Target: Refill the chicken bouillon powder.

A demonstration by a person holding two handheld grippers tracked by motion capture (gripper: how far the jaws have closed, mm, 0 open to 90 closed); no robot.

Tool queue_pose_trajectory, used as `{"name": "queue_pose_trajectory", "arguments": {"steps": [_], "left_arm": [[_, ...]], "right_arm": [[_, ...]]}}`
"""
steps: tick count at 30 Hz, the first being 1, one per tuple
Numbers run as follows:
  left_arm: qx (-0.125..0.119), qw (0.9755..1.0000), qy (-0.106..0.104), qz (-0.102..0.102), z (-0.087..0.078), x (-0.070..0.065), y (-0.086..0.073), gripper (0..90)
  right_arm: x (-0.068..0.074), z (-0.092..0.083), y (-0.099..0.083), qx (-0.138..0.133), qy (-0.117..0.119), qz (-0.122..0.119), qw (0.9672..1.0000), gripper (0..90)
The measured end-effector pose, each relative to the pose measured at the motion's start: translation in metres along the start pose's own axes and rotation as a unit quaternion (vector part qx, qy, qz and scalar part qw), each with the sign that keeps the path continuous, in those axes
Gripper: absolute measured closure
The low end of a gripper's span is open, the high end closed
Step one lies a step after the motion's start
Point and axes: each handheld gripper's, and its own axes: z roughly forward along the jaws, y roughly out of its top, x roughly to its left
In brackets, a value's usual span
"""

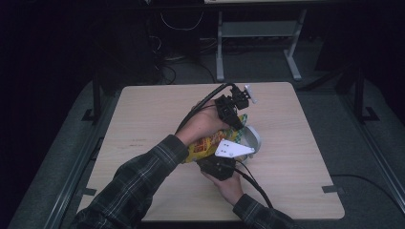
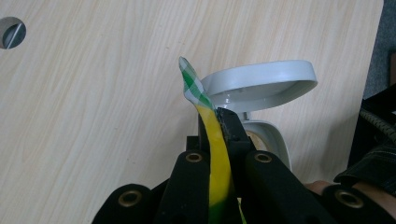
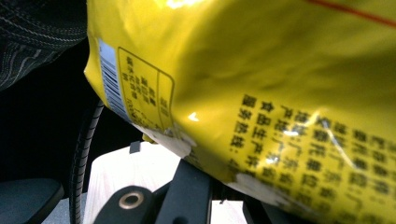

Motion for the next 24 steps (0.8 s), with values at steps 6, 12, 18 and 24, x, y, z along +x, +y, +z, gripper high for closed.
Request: {"name": "queue_pose_trajectory", "arguments": {"steps": [6, 12, 18, 24], "left_arm": [[0.002, 1.0000, 0.001, 0.001, 0.0000, 0.0001, 0.0008, 89.5], [0.001, 1.0000, 0.002, 0.002, -0.0004, 0.0000, 0.0011, 89.6], [-0.001, 1.0000, 0.001, 0.000, -0.0004, -0.0002, 0.0010, 89.5], [-0.003, 1.0000, 0.000, 0.000, -0.0008, -0.0001, 0.0003, 89.5]], "right_arm": [[-0.0001, -0.0001, 0.0001, -0.001, 0.000, 0.001, 1.0000, 89.9], [-0.0002, -0.0003, 0.0004, -0.001, 0.000, 0.001, 1.0000, 89.9], [-0.0003, -0.0003, 0.0004, -0.001, 0.000, 0.000, 1.0000, 89.9], [-0.0003, -0.0003, 0.0001, 0.001, -0.001, -0.001, 1.0000, 89.9]]}}
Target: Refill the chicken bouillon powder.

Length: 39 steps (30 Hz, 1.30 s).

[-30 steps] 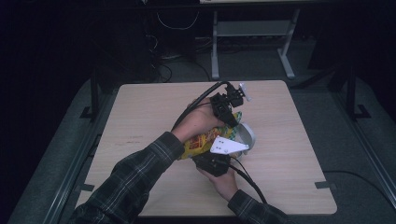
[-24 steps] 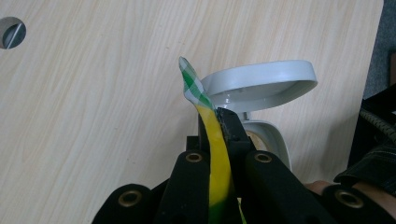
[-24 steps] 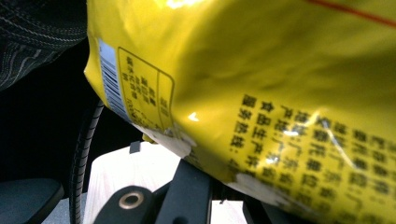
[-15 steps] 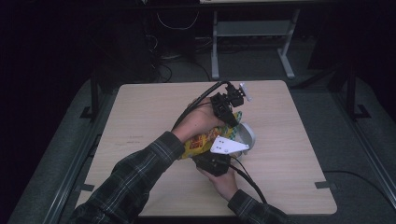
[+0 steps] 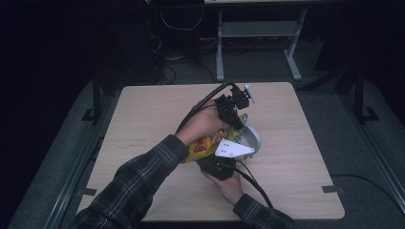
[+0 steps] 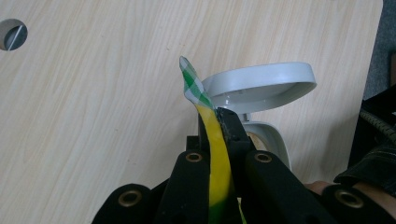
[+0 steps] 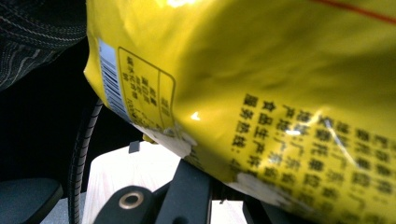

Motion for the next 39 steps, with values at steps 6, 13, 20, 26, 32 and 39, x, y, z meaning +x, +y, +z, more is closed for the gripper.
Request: {"name": "queue_pose_trajectory", "arguments": {"steps": [6, 13, 20, 26, 32, 39], "left_arm": [[-0.005, 1.0000, -0.004, 0.001, -0.001, 0.001, -0.002, 89.5], [-0.022, 0.9997, -0.012, 0.000, -0.007, -0.001, -0.006, 89.6], [-0.040, 0.9989, -0.023, 0.001, -0.014, 0.000, -0.014, 89.6], [-0.060, 0.9977, -0.031, 0.001, -0.019, 0.000, -0.021, 89.6], [-0.074, 0.9964, -0.039, 0.003, -0.026, -0.001, -0.027, 89.6], [-0.087, 0.9951, -0.047, 0.005, -0.034, 0.001, -0.035, 89.6]], "right_arm": [[0.000, 0.001, -0.001, 0.005, -0.001, -0.003, 1.0000, 89.9], [0.000, 0.002, -0.001, 0.008, 0.000, -0.007, 0.9999, 89.9], [0.001, 0.004, -0.003, 0.015, 0.001, -0.012, 0.9998, 89.9], [0.001, 0.005, -0.004, 0.020, 0.001, -0.013, 0.9997, 89.9], [0.001, 0.005, -0.005, 0.022, 0.001, -0.012, 0.9997, 89.9], [0.000, 0.006, -0.006, 0.023, 0.001, -0.009, 0.9997, 89.9]]}}
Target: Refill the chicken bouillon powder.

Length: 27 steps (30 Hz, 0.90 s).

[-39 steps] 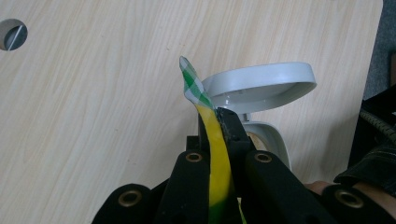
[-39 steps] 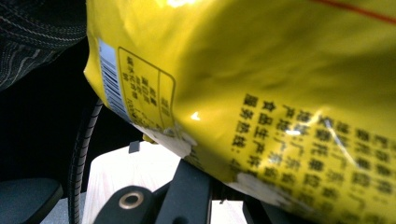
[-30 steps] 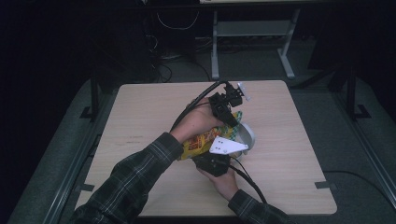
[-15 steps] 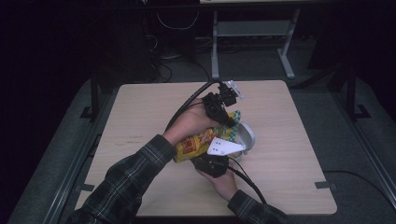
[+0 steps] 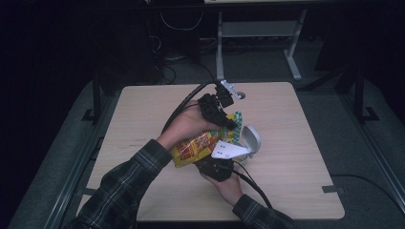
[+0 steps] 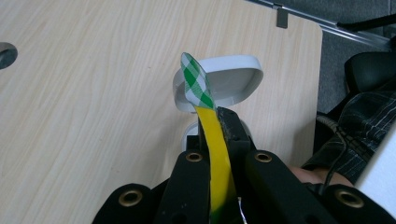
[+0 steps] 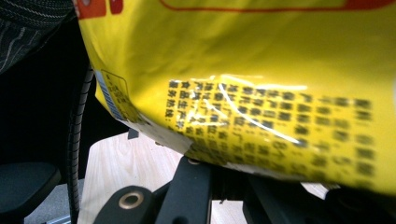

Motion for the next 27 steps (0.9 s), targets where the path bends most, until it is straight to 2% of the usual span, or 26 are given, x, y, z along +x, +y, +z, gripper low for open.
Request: {"name": "queue_pose_trajectory", "arguments": {"steps": [10, 16, 21, 27], "left_arm": [[-0.016, 0.9998, -0.011, 0.006, -0.012, 0.001, -0.009, 89.7], [-0.037, 0.9990, -0.023, 0.005, -0.022, 0.001, -0.018, 89.7], [-0.068, 0.9970, -0.037, 0.008, -0.029, 0.002, -0.031, 89.7], [-0.086, 0.9953, -0.043, 0.011, -0.036, 0.002, -0.041, 89.7]], "right_arm": [[0.000, 0.001, -0.001, 0.005, -0.003, 0.000, 1.0000, 89.9], [0.000, 0.001, -0.002, 0.006, -0.006, 0.003, 1.0000, 89.9], [0.002, 0.002, -0.003, 0.011, -0.004, 0.001, 0.9999, 89.9], [0.002, 0.003, -0.005, 0.014, -0.002, 0.001, 0.9999, 89.9]]}}
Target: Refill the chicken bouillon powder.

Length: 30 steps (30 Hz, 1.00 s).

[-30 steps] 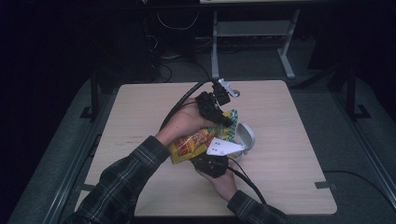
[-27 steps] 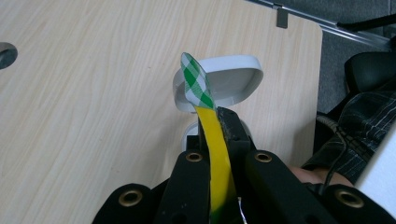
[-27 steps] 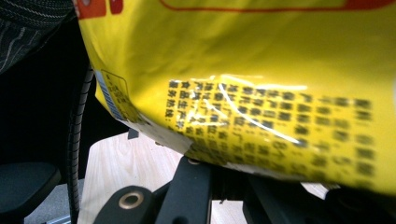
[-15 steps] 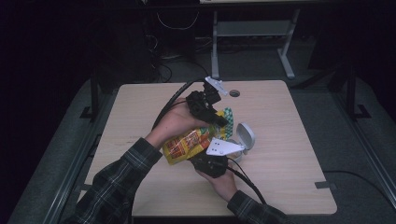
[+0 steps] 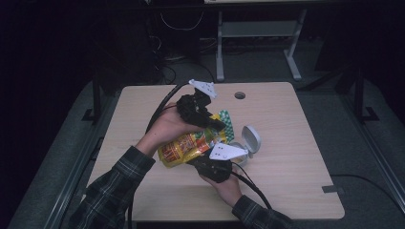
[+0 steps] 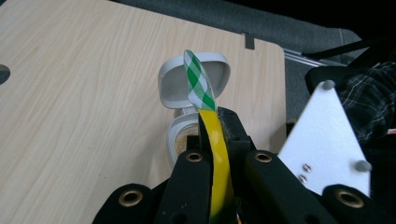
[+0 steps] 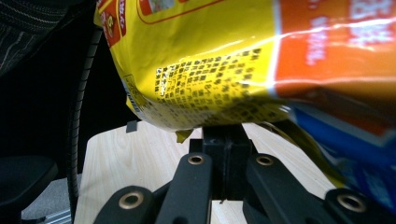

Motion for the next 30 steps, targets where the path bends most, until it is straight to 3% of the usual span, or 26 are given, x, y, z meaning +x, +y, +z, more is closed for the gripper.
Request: {"name": "queue_pose_trajectory", "arguments": {"steps": [8, 9, 14, 19, 29, 30], "left_arm": [[-0.043, 0.9991, 0.005, -0.002, -0.017, 0.001, -0.019, 89.7], [-0.056, 0.9984, 0.002, -0.002, -0.022, 0.002, -0.026, 89.7], [-0.074, 0.9972, 0.006, -0.003, -0.030, 0.003, -0.036, 89.7], [-0.097, 0.9950, 0.020, -0.009, -0.040, 0.004, -0.050, 89.7], [-0.149, 0.9871, 0.046, -0.033, -0.053, 0.008, -0.083, 89.7], [-0.159, 0.9849, 0.057, -0.037, -0.055, 0.007, -0.088, 89.7]], "right_arm": [[-0.001, -0.001, -0.001, 0.002, -0.006, 0.005, 1.0000, 89.9], [-0.001, -0.001, -0.001, 0.004, -0.005, 0.008, 0.9999, 89.9], [-0.001, 0.000, -0.002, 0.005, -0.006, 0.005, 1.0000, 89.9], [-0.002, -0.002, -0.001, 0.003, -0.011, 0.007, 0.9999, 89.9], [-0.005, -0.005, 0.000, 0.000, -0.017, 0.009, 0.9998, 89.9], [-0.005, -0.005, -0.001, 0.001, -0.017, 0.009, 0.9998, 89.9]]}}
